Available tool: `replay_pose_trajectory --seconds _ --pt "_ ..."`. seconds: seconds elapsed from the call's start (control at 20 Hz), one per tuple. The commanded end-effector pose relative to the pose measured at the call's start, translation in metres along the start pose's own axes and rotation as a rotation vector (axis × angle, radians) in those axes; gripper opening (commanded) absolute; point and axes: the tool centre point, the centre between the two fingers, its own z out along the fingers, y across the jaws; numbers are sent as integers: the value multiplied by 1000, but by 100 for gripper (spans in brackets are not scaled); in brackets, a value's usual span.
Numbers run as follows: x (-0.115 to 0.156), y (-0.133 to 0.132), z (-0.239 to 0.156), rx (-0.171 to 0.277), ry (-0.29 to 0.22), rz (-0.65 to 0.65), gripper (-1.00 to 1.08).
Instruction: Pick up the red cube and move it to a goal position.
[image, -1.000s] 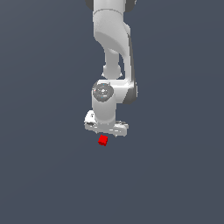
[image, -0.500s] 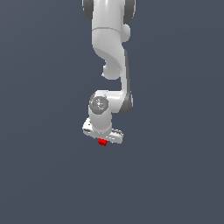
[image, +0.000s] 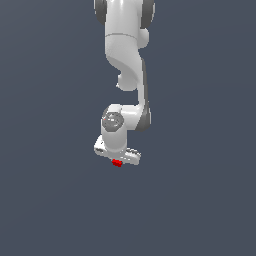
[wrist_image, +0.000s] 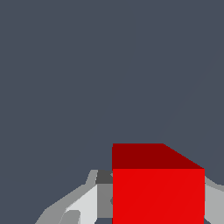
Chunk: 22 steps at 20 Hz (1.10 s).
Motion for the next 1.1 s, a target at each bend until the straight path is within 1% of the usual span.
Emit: replay_pose_trajectory --seconds 0.0,0.3,0.55,0.8,1.05 --pt "0 0 0 0 0 0 -100" --pt "0 0 -3 0 0 0 -100" --pt "-1 0 -20 0 0 0 -100" --pt "-2 0 -53 0 0 1 -100" --pt "-3 0 -103 0 0 2 -100"
